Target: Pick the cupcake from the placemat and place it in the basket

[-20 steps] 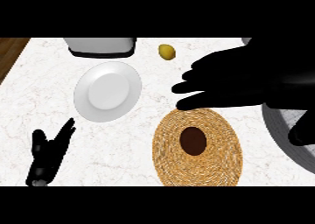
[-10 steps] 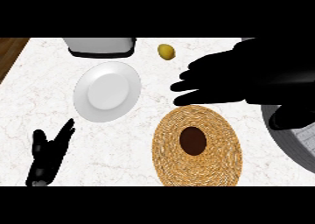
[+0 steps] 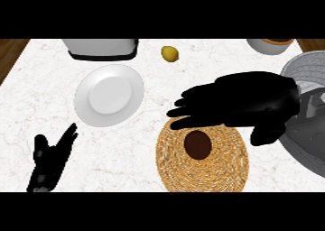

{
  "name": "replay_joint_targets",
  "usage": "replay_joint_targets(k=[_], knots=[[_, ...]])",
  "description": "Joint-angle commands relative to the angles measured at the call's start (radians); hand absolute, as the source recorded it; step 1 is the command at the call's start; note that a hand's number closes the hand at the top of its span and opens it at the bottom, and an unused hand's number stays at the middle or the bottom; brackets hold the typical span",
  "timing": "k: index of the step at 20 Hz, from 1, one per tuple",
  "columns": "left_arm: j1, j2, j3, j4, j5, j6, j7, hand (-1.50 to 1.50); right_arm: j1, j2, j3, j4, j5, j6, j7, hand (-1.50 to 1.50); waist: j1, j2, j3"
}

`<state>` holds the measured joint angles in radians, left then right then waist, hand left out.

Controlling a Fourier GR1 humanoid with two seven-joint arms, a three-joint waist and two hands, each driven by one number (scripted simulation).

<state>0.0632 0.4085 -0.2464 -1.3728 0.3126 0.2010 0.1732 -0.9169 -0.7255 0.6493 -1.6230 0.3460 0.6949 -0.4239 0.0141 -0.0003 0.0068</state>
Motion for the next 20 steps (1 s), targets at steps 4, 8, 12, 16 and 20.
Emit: replay_joint_targets(k=[4, 8, 12, 16, 20], knots=[[0.076, 0.002, -0.012, -0.069, -0.016, 0.0, 0.06, 0.0, 0.076, 0.089, 0.089, 0.084, 0.166, -0.057, -0.094, -1.5, 0.004, 0.002, -0.006], [0.078, -0.003, 0.016, -0.034, -0.007, -0.046, 0.027, 0.0, 0.056, 0.05, 0.052, 0.11, 0.209, -0.037, -0.171, -1.5, -0.002, 0.001, -0.007], [0.063, -0.044, 0.005, 0.022, -0.043, -0.03, -0.006, 0.0, 0.12, 0.165, 0.15, 0.183, 0.323, -0.153, -0.156, -1.5, -0.001, 0.003, -0.007], [0.107, -0.01, 0.023, -0.076, -0.043, -0.036, 0.054, 0.0, 0.114, 0.209, 0.117, 0.245, 0.348, -0.143, -0.175, -1.5, 0.003, 0.001, -0.007], [0.057, -0.042, 0.054, 0.002, -0.04, -0.063, 0.038, 0.0, 0.168, 0.19, 0.094, 0.251, 0.398, -0.187, -0.244, -1.5, -0.007, 0.001, -0.007]])
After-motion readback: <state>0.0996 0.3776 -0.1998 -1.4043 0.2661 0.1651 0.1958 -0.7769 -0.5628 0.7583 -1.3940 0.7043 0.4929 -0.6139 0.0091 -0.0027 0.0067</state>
